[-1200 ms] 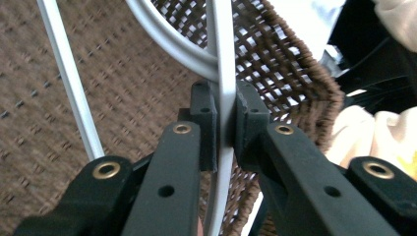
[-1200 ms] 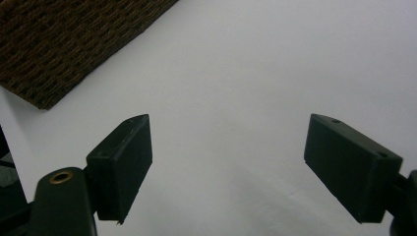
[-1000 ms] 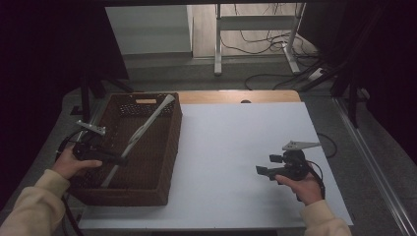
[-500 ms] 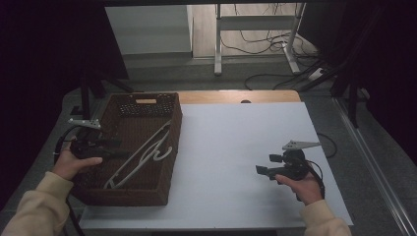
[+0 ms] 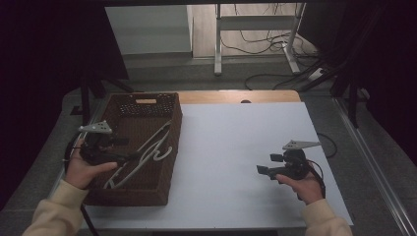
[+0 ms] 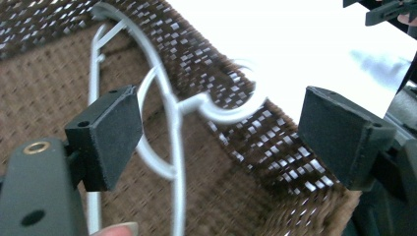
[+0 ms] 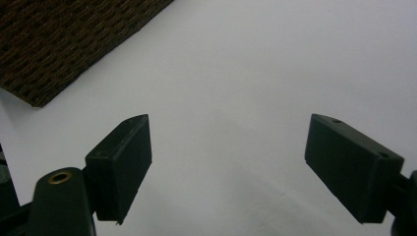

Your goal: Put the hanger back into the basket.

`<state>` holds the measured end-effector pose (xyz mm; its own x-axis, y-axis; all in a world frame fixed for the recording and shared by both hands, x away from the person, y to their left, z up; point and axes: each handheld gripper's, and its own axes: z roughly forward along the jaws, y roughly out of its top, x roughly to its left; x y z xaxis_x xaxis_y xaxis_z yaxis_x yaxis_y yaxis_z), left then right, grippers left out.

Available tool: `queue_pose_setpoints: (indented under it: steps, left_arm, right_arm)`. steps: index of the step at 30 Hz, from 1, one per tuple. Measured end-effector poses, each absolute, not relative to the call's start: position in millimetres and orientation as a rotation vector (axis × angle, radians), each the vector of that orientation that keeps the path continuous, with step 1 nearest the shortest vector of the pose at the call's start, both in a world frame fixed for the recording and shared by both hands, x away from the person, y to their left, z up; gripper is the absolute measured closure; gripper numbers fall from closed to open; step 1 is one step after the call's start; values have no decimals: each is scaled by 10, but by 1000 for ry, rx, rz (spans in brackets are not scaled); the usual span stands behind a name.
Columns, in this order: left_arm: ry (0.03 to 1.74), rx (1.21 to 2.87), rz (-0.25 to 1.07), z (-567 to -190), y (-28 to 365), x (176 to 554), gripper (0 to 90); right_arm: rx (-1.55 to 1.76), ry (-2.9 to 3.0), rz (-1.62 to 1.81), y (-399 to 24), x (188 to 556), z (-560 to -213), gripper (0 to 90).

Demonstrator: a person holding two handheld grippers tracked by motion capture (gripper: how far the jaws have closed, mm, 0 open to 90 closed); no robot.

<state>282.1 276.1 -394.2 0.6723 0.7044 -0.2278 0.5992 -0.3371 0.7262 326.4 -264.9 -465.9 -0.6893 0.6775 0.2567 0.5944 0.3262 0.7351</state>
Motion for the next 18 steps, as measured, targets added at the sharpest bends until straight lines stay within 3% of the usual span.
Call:
queue_pose_setpoints:
  steps: [9, 13, 18]
  left_arm:
    - [970, 2065, 202, -3951, 2249, 2672, 166]
    - [973, 2030, 167, -4037, 2146, 2646, 166]
    - [1011, 2050, 213, -4102, 2118, 2626, 167]
  right_arm:
    - [1197, 2421, 1340, -2742, 3222, -4581, 179]
    - [1188, 2382, 1377, -2782, 3185, -4524, 179]
    - [1167, 2344, 1377, -2849, 3159, -4453, 178]
